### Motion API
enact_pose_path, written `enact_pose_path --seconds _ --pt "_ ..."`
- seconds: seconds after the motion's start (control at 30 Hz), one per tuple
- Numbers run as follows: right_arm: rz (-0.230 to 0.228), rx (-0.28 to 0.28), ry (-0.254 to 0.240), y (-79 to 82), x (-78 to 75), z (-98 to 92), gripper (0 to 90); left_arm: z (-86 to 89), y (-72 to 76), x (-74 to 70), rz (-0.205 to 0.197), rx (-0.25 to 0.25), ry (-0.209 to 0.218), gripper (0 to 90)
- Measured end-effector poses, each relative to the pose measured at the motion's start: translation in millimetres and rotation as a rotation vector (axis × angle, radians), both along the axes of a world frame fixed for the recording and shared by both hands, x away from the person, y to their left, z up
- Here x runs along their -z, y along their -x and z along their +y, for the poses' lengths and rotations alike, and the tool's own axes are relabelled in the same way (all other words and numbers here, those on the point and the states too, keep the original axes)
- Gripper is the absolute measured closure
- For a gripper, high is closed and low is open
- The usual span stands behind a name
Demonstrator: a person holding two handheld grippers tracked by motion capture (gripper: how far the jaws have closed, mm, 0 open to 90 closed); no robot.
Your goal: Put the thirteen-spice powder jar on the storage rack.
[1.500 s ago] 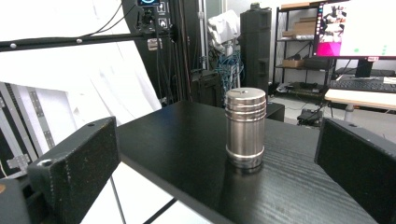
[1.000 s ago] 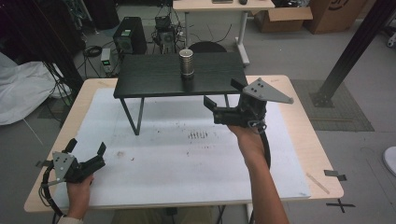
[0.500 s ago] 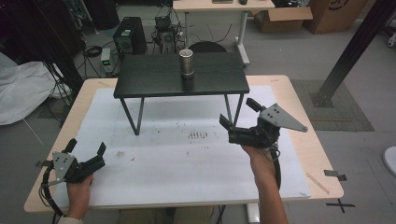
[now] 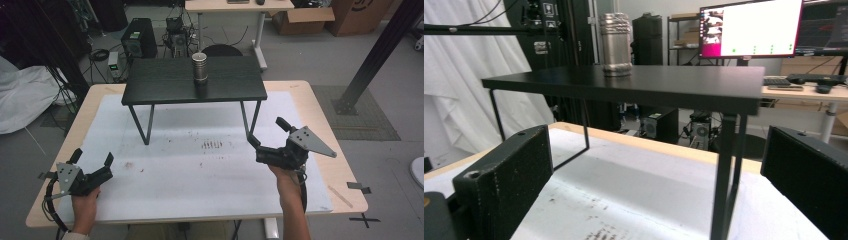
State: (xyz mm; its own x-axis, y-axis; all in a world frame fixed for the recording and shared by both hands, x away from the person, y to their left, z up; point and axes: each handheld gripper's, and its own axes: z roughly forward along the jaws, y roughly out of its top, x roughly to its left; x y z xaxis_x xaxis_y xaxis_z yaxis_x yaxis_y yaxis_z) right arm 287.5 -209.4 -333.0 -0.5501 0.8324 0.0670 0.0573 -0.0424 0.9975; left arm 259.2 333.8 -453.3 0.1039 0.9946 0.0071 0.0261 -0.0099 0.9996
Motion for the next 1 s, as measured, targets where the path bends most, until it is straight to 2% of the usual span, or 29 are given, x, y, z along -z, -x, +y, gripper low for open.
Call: enact_pose_path --seconds 0.33,0.4,0.5,1.0 --pt "0.015 0.034 0.032 2.5 29.6 -7.9 0.0 -0.1 0.2 0.0 -0.002 0.001 -0.001 1.3" --pt "0.018 0.043 0.042 3.3 39.5 -8.6 0.0 0.0 0.2 0.0 -0.002 0.001 -0.003 1.3" --pt "0.023 0.053 0.038 3.0 48.0 -9.3 0.0 0.1 0.2 0.0 -0.003 0.002 -0.002 1.3" --pt "0.030 0.082 0.045 -0.5 77.4 -7.4 0.0 0.0 0.2 0.1 -0.003 0.001 -0.002 1.3"
